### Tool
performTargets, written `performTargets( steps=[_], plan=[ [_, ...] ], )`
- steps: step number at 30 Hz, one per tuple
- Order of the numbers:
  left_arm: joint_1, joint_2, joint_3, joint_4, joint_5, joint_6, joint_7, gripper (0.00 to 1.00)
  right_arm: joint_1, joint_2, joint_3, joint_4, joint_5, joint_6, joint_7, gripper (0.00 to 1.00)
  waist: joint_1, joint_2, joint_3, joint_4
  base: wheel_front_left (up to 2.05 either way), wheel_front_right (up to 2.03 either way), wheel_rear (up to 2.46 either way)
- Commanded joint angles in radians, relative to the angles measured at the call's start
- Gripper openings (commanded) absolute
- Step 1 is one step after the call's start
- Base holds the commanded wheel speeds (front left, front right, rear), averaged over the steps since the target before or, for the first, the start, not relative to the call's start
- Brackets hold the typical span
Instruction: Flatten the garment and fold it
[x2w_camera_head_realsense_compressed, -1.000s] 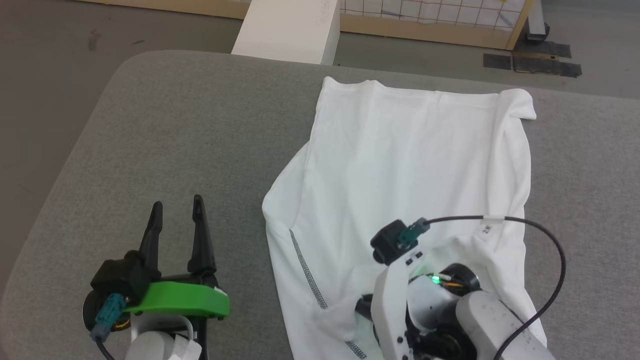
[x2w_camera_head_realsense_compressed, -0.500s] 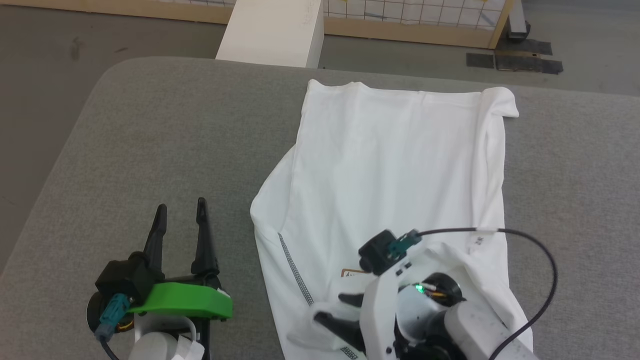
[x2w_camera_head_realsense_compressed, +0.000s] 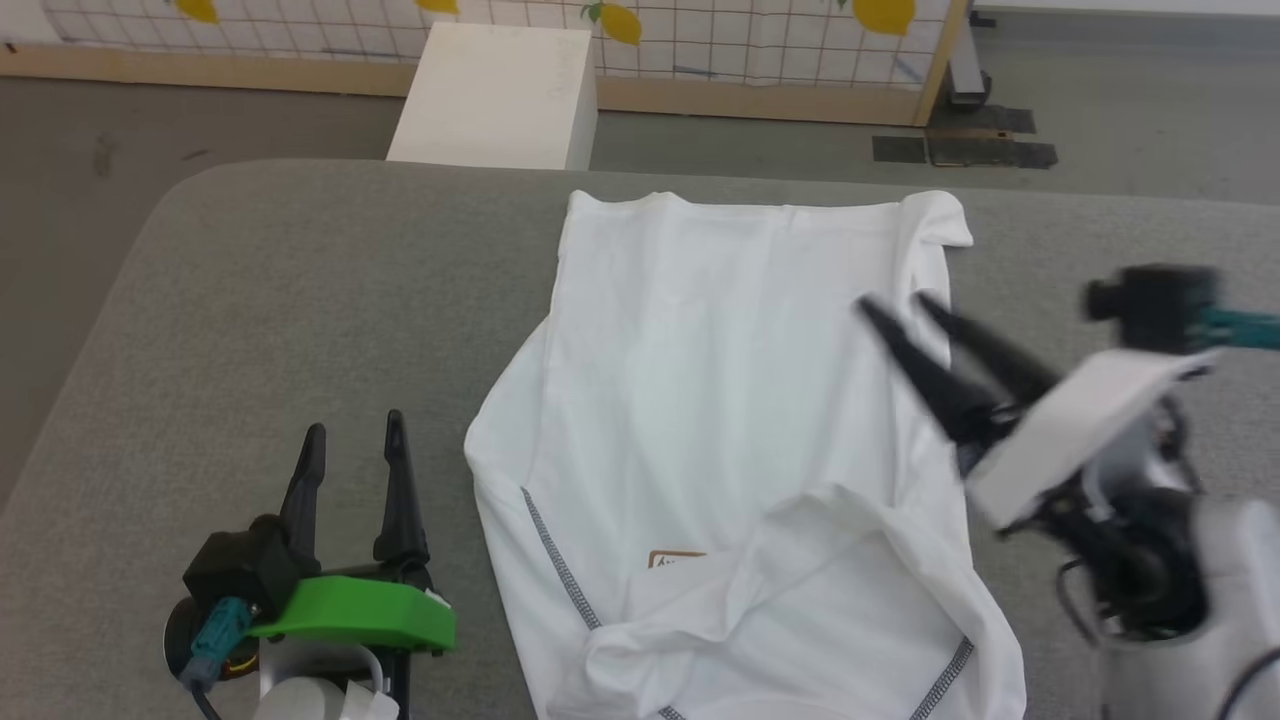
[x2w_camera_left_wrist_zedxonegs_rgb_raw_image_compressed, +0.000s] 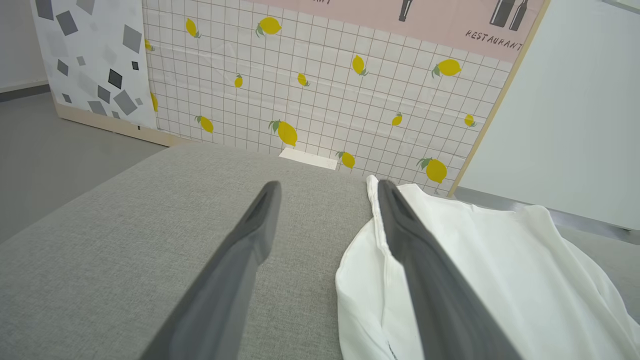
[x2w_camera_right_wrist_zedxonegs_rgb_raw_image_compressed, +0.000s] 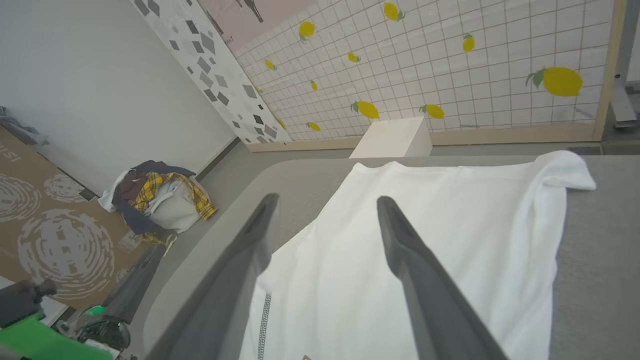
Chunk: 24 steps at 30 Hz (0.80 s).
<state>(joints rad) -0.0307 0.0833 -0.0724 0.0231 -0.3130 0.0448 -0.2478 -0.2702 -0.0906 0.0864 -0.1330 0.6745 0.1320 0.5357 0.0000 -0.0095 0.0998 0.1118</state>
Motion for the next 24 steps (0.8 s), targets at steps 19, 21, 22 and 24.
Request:
performTargets(
  steps=[19, 21, 22, 24],
  plan=[
    [-0.099, 0.011, 0.001, 0.05, -0.042, 0.04, 0.119, 1.0, 0.093, 0.035, -0.495, -0.001, -0.125, -0.001, -0.078, 1.0, 0.0, 0.0093, 0.079, -0.093, 0.0, 0.0, 0.0],
    [-0.172, 0.02, -0.003, 0.085, -0.051, 0.046, 0.201, 1.0, 0.083, 0.036, -0.498, -0.009, -0.126, -0.001, -0.069, 1.0, 0.0, 0.0093, 0.106, -0.099, 0.0, 0.0, 0.0],
    [-0.217, 0.033, -0.012, 0.115, -0.051, 0.049, 0.275, 1.0, 0.076, 0.036, -0.498, -0.013, -0.127, -0.001, -0.066, 1.0, 0.0, 0.0093, 0.119, -0.102, 0.0, 0.0, 0.0],
    [-0.301, 0.051, -0.023, 0.17, -0.064, 0.056, 0.419, 1.0, 0.063, 0.036, -0.496, -0.021, -0.127, -0.001, -0.06, 1.0, 0.0, 0.0093, 0.144, -0.11, 0.0, 0.0, 0.0]
  ],
)
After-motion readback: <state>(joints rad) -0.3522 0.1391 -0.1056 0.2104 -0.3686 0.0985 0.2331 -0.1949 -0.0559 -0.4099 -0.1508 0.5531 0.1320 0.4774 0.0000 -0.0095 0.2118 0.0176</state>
